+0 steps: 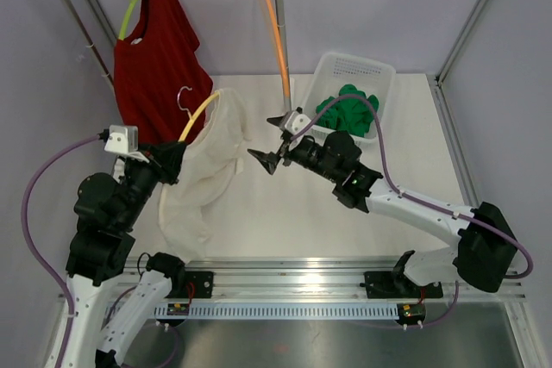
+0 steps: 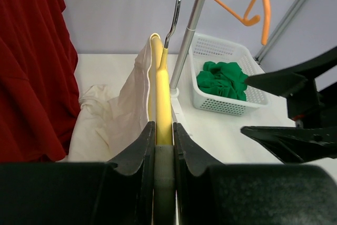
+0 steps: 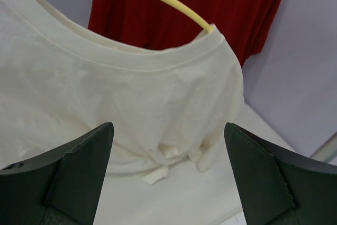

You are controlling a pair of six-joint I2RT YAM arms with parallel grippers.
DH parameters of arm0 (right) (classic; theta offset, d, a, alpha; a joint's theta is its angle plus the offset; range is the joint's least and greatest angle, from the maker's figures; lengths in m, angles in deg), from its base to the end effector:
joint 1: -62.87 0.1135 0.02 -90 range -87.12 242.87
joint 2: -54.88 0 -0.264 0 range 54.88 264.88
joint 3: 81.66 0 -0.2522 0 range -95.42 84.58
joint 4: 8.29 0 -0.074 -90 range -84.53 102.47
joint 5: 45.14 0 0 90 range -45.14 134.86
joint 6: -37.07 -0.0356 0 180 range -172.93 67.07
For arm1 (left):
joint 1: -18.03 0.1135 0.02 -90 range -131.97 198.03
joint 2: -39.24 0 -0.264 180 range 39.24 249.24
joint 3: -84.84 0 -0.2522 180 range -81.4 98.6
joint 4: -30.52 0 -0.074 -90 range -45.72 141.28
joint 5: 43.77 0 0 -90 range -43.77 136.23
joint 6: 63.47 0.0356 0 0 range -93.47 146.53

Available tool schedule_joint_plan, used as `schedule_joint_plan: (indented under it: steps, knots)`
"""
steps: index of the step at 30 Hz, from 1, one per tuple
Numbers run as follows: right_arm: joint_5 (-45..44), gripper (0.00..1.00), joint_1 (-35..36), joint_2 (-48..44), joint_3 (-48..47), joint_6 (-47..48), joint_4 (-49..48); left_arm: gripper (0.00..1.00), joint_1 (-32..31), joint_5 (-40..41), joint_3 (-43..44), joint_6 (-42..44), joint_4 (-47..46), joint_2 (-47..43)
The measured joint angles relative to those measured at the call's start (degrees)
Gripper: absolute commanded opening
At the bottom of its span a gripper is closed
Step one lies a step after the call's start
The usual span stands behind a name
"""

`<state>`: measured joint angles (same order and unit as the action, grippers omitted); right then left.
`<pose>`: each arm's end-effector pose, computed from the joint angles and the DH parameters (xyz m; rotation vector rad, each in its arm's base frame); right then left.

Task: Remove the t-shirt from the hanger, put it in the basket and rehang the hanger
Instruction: Remove the tshirt from the hanger

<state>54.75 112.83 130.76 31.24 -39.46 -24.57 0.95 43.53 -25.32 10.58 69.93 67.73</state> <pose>0.1967 0.2435 0.3453 -0.8943 1.1718 0.6442 0.0825 -0.0271 0.4098 0.0533 1.5567 -0.4931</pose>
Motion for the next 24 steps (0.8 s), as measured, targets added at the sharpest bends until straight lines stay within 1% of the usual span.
schedule_joint_plan:
  steps: [3,11,13,14,24]
  knots:
    - [1.44,0.91,0.76,2.73,-1.18,4.15,-3.48,0.00,0.00,-1.44,-0.09,0.00,0.02,-0.11]
    - [7.87,0.86,1.03,8.37,-6.82,14.93,-7.89,0.00,-0.11,-4.92,-0.09,0.00,0.22,2.36]
    - [9.11,0.84,1.05,9.73,-8.98,16.96,-7.89,0.00,-0.11,-5.46,-0.09,0.00,0.46,2.40]
    - [9.60,0.81,1.05,10.45,-10.23,18.01,-7.82,0.00,-0.11,-5.70,-0.09,0.00,0.48,2.36]
    - [11.02,0.76,1.07,18.86,-20.33,26.12,-5.14,0.00,-0.15,-7.26,-0.09,0.00,0.44,2.23]
